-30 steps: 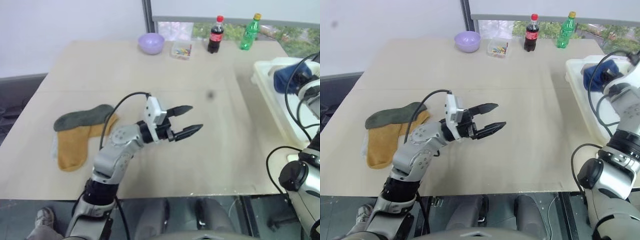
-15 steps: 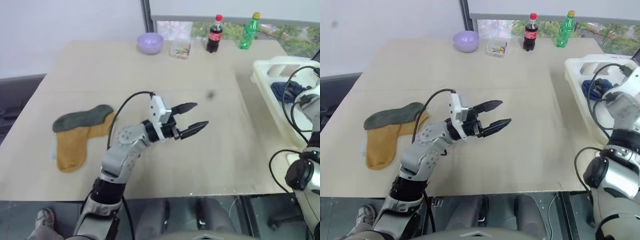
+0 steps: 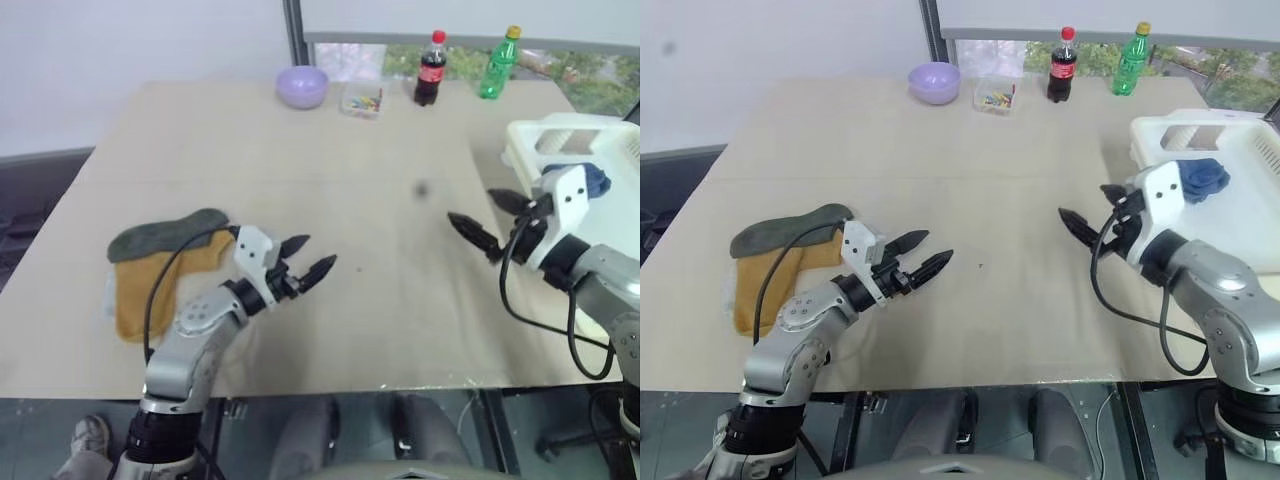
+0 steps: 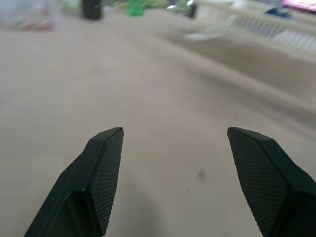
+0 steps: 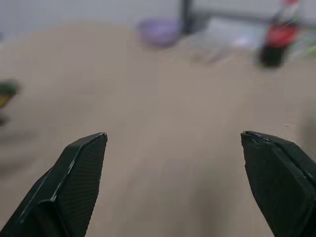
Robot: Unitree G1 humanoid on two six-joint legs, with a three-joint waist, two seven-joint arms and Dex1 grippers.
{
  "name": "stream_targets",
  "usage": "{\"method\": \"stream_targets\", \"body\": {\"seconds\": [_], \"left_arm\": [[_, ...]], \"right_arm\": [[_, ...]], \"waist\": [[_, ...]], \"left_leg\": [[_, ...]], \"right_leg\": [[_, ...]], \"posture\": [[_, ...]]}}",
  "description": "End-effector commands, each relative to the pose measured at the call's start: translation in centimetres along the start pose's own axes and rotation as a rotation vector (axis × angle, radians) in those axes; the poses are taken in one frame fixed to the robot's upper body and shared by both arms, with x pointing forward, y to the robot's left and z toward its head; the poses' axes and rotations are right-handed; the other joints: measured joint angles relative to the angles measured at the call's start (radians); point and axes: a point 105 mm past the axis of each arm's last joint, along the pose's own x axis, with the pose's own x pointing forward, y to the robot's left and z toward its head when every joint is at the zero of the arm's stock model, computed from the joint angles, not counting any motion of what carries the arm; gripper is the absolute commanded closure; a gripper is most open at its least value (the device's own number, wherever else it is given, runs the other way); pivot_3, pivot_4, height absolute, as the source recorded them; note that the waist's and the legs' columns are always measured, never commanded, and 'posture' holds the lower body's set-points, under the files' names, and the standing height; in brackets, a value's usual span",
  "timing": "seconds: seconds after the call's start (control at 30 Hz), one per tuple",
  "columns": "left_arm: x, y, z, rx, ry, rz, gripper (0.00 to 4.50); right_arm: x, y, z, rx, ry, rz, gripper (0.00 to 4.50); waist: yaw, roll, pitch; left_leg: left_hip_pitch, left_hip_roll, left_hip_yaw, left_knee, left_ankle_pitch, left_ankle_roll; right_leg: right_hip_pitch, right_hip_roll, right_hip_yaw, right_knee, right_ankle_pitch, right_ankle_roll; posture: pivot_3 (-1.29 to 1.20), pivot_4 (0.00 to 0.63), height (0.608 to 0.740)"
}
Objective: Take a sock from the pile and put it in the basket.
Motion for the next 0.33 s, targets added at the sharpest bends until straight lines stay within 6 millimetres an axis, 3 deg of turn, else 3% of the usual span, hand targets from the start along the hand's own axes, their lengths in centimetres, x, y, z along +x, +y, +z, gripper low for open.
{"method": "stream_targets", "body": {"seconds": [0.03, 0.07, 0.13, 0.33], "left_arm": [[-3.8, -0.3, 1.0, 0.034, 0.007, 0.049, 0.91], [-4.9, -0.4, 0.8, 0.022, 0.026, 0.056, 0.41], [-6.5, -0.5, 0.5, 0.018, 0.067, 0.069, 0.06], [-8.6, -0.4, 0.2, 0.024, 0.136, 0.092, 0.06]], "right_arm": [[-1.9, 3.1, -3.4, -0.095, 0.106, 0.128, 0.08], [-2.5, 3.5, -4.4, -0.091, 0.136, 0.147, 0.00], [-3.5, 3.7, -5.4, -0.118, 0.166, 0.159, 0.00], [-4.3, 3.8, -6.1, -0.138, 0.174, 0.160, 0.00]], "waist": [[0.000, -0.005, -0.003], [0.000, -0.006, -0.003], [0.000, -0.003, -0.001], [0.002, -0.003, -0.001]], "left_leg": [[0.000, 0.000, -0.001, -0.001, 0.000, 0.000], [0.001, 0.001, -0.001, -0.002, 0.000, 0.000], [0.000, 0.002, -0.002, -0.002, -0.001, 0.000], [0.002, 0.002, -0.002, 0.001, 0.000, -0.001]], "right_leg": [[0.000, 0.000, 0.000, -0.001, 0.000, 0.000], [0.001, 0.000, 0.000, -0.001, -0.001, 0.000], [0.000, -0.001, 0.000, -0.002, -0.002, -0.002], [0.002, -0.006, -0.003, -0.001, -0.005, 0.001]], "posture": [[0.00, 0.150, 0.740], [0.00, 0.150, 0.740], [0.00, 0.150, 0.740], [0.00, 0.150, 0.740]]}}
